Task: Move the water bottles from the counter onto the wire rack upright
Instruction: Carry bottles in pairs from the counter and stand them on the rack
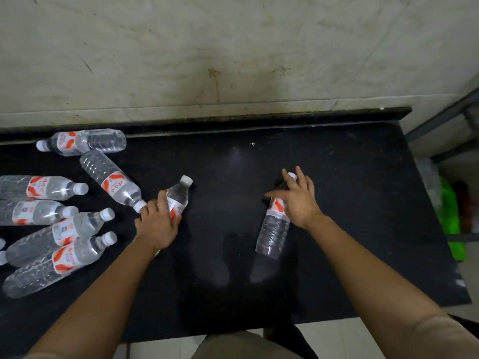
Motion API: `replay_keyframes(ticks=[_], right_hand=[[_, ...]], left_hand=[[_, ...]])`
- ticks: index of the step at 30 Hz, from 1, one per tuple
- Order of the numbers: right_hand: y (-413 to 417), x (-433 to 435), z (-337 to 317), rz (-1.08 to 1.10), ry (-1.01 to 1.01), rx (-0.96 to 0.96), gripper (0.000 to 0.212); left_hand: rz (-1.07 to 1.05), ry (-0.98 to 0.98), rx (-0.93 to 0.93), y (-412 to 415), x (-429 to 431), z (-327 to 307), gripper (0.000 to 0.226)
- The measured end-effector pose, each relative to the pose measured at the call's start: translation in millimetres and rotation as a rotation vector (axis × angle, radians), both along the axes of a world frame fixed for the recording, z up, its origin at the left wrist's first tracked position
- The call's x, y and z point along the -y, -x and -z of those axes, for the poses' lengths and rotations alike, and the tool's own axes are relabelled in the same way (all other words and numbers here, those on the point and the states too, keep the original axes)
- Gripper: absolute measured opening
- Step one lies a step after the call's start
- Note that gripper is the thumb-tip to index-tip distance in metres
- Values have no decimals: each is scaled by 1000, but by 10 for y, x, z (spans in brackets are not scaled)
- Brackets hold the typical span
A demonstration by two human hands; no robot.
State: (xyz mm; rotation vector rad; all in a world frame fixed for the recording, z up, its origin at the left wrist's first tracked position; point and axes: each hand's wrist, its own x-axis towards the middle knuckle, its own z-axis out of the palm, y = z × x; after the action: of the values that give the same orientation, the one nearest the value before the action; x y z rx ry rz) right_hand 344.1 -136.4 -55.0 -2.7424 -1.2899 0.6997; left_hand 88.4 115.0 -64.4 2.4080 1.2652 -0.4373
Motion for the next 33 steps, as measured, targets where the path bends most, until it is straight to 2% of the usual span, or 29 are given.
replay_keyframes(ticks=[2, 4, 5, 7, 8, 10, 14, 17, 21, 23, 26, 30, 33], right_hand=[[92, 28, 3, 233, -192, -13, 61], [206, 9, -16, 580, -366, -74, 59], [268, -18, -22, 723, -384, -108, 62], [428, -99, -23, 858, -263, -151, 89], [521, -140, -24, 874, -176, -185, 101], [682, -204, 12, 900, -83, -278, 109], [740, -250, 13, 861, -26, -363, 99], [719, -196, -59, 796, -30, -385, 94], [767, -40, -328, 772, -120, -325, 83], [772, 34, -489, 768, -193, -266, 82], [751, 132, -758, 777, -301, -188, 83], [769, 306, -1147, 872, -486, -147, 85], [824, 581, -1370, 969, -630, -114, 85]], left_hand=[[-29, 42, 10, -6, 3, -3, 79], [-60, 88, 34, -19, 53, -20, 81], [-74, 113, 41, -28, 96, -34, 82], [-70, 143, 48, -33, 210, -55, 82], [-56, 152, 54, -31, 274, -62, 81], [-24, 167, 79, -23, 398, -68, 81], [-14, 156, 59, -42, 538, -58, 87], [-69, 181, 33, -81, 547, -57, 82], [-93, 272, 226, -69, 486, -256, 73], [-96, 271, 336, -106, 446, -423, 68], [-151, 367, 544, -292, 429, -704, 63], [-145, 505, 766, -660, 512, -1010, 57], [-107, 581, 878, -941, 770, -1237, 61]])
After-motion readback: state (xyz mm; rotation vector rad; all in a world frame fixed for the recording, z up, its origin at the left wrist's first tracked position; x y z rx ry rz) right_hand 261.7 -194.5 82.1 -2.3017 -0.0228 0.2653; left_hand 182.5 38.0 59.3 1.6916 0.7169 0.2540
